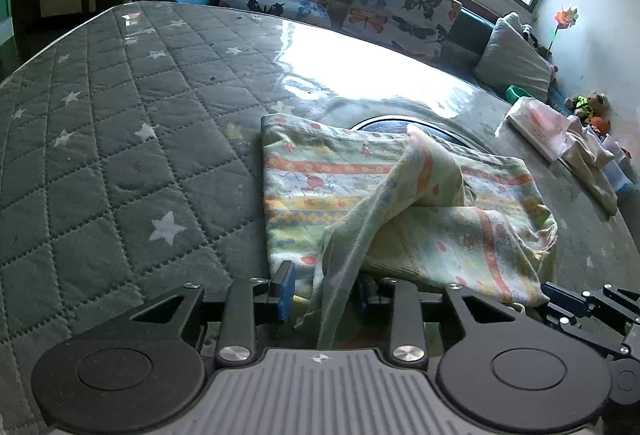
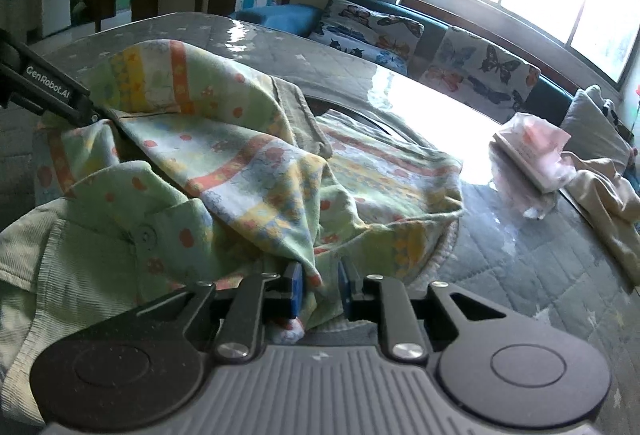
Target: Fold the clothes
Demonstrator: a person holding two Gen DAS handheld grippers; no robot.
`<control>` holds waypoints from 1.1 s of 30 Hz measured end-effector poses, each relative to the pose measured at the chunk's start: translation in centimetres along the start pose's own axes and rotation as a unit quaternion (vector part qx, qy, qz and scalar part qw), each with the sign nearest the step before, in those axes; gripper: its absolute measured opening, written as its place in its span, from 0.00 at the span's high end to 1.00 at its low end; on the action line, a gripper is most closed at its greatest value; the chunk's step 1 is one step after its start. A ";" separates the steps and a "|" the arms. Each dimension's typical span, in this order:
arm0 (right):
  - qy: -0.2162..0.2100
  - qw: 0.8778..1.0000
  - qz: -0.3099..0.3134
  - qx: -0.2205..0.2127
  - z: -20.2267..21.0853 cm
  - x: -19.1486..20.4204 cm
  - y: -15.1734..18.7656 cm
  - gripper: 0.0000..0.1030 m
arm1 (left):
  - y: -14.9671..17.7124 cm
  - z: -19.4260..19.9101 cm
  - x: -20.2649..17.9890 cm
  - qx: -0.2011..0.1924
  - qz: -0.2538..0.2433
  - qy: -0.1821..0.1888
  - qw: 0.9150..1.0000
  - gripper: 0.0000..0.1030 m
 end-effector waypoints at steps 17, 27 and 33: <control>-0.094 0.994 0.058 -0.027 3.4 5.4 0.2 0.61 | 1.0 1.1 0.5 -0.018 -0.009 -0.008 1.000 0.69; -0.116 0.990 0.072 0.020 4.2 5.2 3.2 0.51 | 1.6 2.7 1.2 -0.024 -0.007 -0.004 1.000 0.85; -0.123 0.991 0.042 0.034 5.3 3.0 3.4 0.50 | 2.4 2.6 1.8 -0.019 0.005 -0.006 1.000 0.82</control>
Point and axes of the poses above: each gripper's, at about its wrist camera, not at the fingertips, and z roughly against the way its jaws point, x to its left, y to its underside, the point moved 3 cm from there along -z, roughly the way its jaws point, and after that the axes turned 14 degrees about -y, right-handed, at the moved point
